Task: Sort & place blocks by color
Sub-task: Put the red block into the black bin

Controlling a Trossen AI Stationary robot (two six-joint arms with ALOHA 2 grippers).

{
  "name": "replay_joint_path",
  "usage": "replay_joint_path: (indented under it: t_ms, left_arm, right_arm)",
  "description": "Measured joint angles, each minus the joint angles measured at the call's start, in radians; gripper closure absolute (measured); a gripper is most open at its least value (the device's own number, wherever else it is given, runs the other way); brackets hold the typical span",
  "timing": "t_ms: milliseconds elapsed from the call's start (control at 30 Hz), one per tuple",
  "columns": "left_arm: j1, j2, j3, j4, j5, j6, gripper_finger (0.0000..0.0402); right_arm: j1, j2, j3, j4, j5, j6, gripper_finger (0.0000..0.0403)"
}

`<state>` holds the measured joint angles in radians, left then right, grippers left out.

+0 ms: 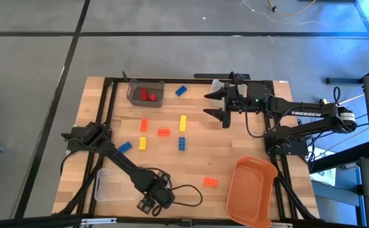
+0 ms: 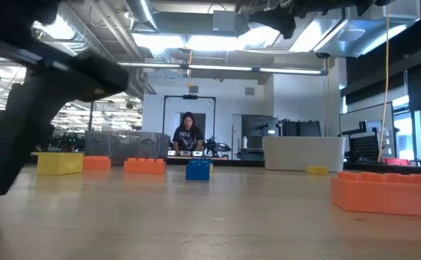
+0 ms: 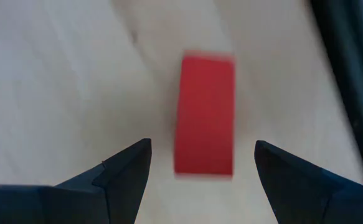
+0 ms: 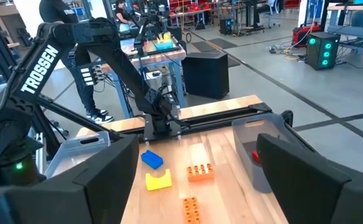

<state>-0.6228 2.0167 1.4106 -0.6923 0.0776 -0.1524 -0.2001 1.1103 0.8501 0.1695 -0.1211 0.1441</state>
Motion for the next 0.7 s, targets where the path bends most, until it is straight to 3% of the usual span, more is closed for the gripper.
replay_joint_path:
  t_ms: [700]
  left_arm:
    - [-0.006,0.05,0.004,-0.008,-0.013,-0.052,0.0136]
  right_arm:
    - [0.0,0.0,0.0,-0.019,-0.002,0.0,0.0076]
